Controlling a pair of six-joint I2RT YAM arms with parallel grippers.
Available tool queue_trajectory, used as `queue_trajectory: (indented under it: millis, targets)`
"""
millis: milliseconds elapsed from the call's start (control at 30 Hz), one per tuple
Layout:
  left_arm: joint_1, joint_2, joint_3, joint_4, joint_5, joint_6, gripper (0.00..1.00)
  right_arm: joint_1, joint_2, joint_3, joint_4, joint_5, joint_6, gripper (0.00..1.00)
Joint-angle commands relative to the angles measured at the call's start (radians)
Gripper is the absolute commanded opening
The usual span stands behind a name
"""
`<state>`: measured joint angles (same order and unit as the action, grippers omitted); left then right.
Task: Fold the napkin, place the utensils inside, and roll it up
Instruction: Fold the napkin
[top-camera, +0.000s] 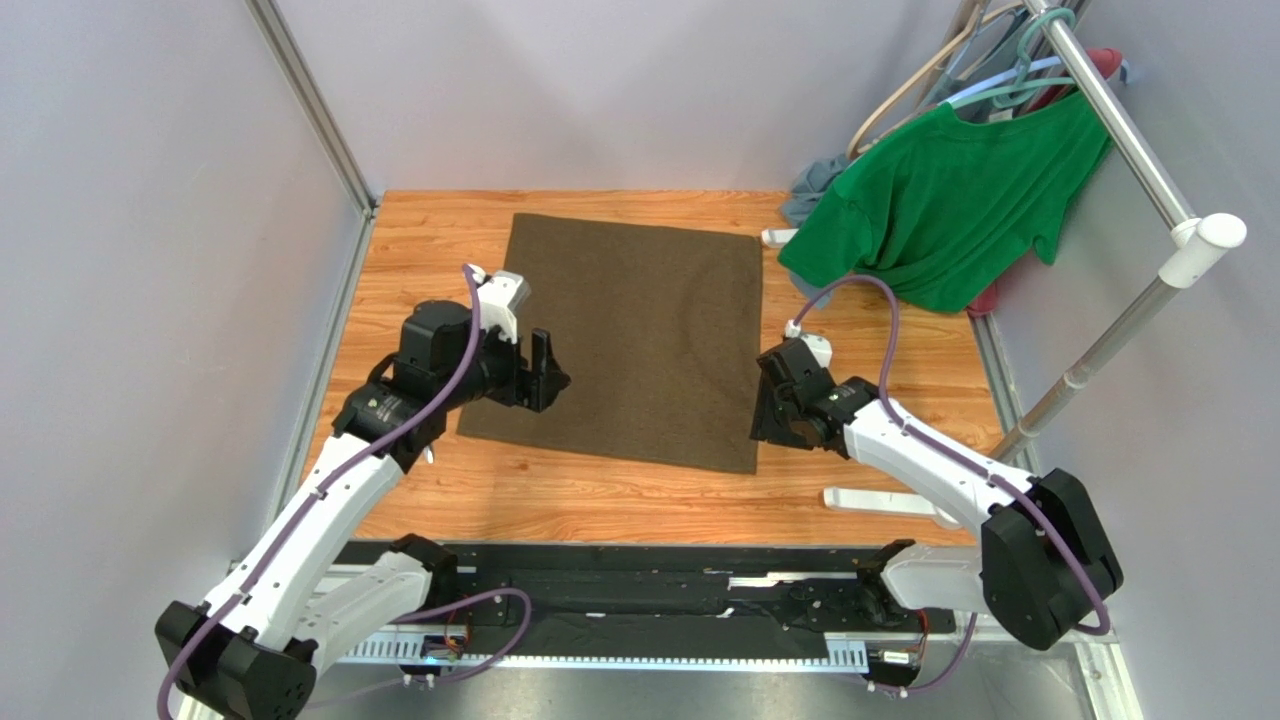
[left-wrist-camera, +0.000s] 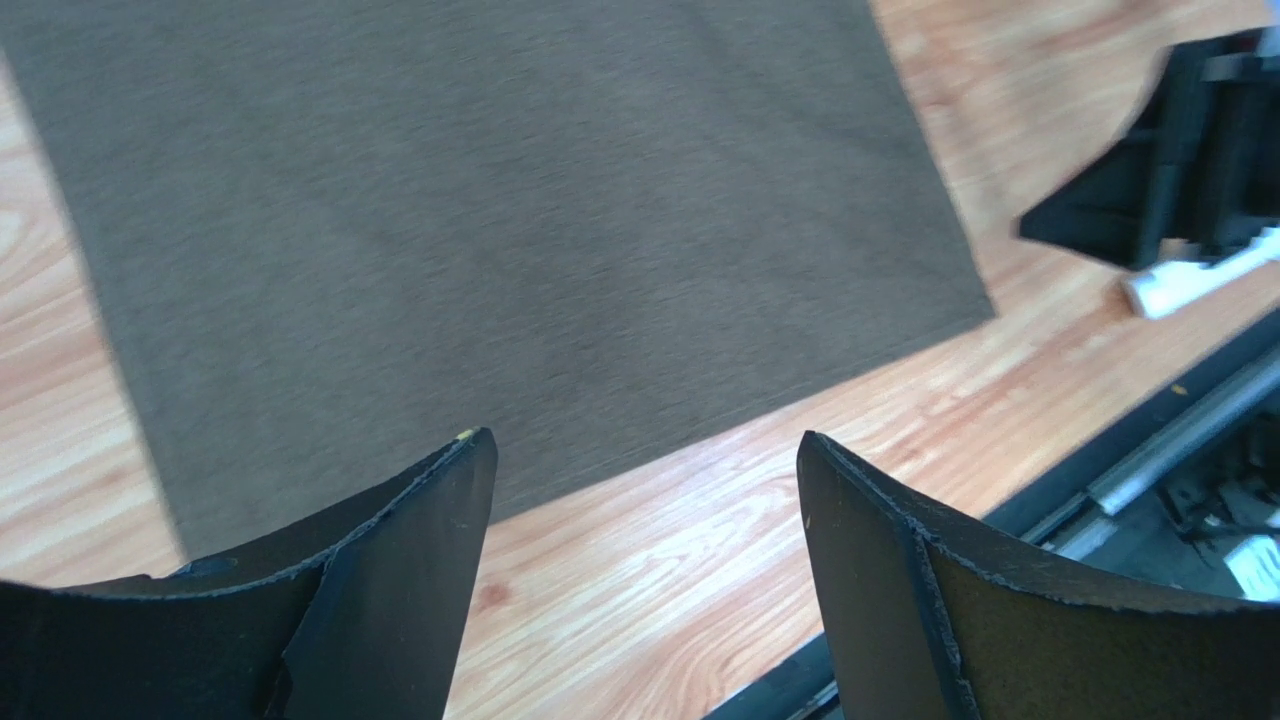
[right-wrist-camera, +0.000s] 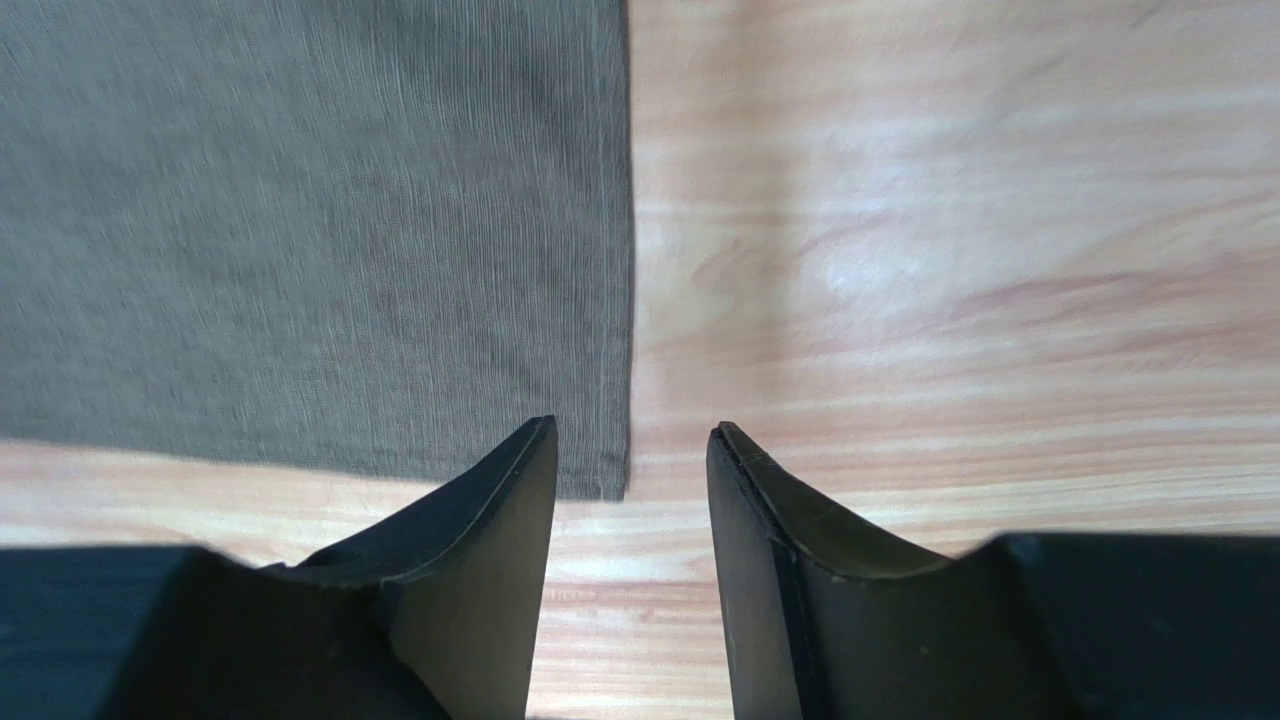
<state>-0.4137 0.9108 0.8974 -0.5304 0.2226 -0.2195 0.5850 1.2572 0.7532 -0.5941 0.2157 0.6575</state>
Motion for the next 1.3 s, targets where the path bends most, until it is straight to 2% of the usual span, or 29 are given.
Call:
queue_trajectory:
  millis: [0, 100, 133, 167, 267, 333, 400, 500, 633, 833, 1033, 1267]
  targets:
    - [-0.147, 0.016, 0.023, 0.102, -0.041, -0.033, 0.81, -0.013, -0.024, -0.054, 0.027, -0.072, 0.001, 0.46]
    - [-0.319, 0.107, -0.018, 0.251, -0.112, -0.086, 0.79, -0.08, -0.062, -0.068, 0.025, -0.059, -0.01, 0.46]
    - [-0.361, 0.185, -0.02, 0.335, -0.129, -0.09, 0.79, -0.103, -0.071, -0.063, 0.025, -0.058, -0.027, 0.46]
    - [-0.434, 0.229, -0.018, 0.377, -0.167, -0.083, 0.77, -0.15, -0.085, -0.057, 0.024, -0.058, -0.038, 0.46]
    - [-0.537, 0.41, 0.021, 0.515, -0.218, 0.011, 0.75, -0.23, -0.113, -0.023, 0.025, -0.05, -0.079, 0.46]
    - [-0.615, 0.533, 0.058, 0.619, -0.201, 0.083, 0.73, -0.257, -0.114, -0.005, 0.036, -0.039, -0.094, 0.47]
    - [-0.657, 0.612, 0.093, 0.677, -0.106, 0.101, 0.7, -0.296, -0.113, 0.017, 0.045, -0.039, -0.111, 0.47]
    - [-0.685, 0.753, 0.148, 0.754, -0.022, 0.094, 0.63, -0.342, -0.12, 0.026, 0.06, -0.052, -0.117, 0.47]
    - [-0.738, 0.897, 0.205, 0.774, -0.032, 0.1, 0.61, -0.378, -0.157, 0.012, 0.076, -0.082, -0.121, 0.47]
    - [-0.743, 1.02, 0.265, 0.791, -0.052, 0.065, 0.59, -0.422, -0.185, -0.012, 0.07, -0.108, -0.139, 0.47]
    - [-0.744, 1.036, 0.279, 0.745, -0.201, 0.068, 0.56, -0.464, -0.222, -0.025, 0.054, -0.13, -0.159, 0.47]
    - [-0.744, 1.06, 0.264, 0.721, -0.213, 0.046, 0.54, -0.484, -0.232, -0.025, 0.047, -0.141, -0.17, 0.48]
